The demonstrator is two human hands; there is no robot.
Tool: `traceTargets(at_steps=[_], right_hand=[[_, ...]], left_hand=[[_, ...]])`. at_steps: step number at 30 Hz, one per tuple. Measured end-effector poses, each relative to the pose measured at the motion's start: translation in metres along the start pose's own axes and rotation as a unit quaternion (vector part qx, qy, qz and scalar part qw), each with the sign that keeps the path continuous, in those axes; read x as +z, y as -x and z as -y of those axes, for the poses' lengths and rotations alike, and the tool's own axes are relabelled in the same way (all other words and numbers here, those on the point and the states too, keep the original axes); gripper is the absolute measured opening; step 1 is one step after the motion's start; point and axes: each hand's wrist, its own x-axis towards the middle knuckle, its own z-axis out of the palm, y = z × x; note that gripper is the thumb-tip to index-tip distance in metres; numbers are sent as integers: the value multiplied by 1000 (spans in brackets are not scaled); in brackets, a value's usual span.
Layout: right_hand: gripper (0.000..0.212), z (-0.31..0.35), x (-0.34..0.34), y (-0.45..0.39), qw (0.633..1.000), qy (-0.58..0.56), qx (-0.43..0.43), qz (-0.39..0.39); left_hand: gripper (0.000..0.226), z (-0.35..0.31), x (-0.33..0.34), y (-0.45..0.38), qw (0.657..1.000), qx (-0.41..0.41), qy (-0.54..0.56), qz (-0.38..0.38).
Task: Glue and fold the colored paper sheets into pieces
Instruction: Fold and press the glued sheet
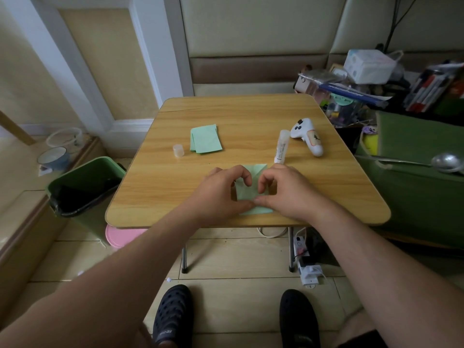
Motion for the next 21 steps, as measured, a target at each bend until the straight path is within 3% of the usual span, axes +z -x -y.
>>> traceTargets(at_steps=[9, 17, 21], right_hand=[[36, -5, -14, 5, 999, 1, 31, 17], [65, 3, -11, 9, 995, -39, 90, -19], [48, 8, -1, 5, 998, -12, 65, -12]], left_hand=[[48, 9, -12, -3, 999, -11, -8, 29], [107, 6, -13, -1, 998, -23, 44, 34], [78, 6, -2, 0, 999, -23, 45, 2]])
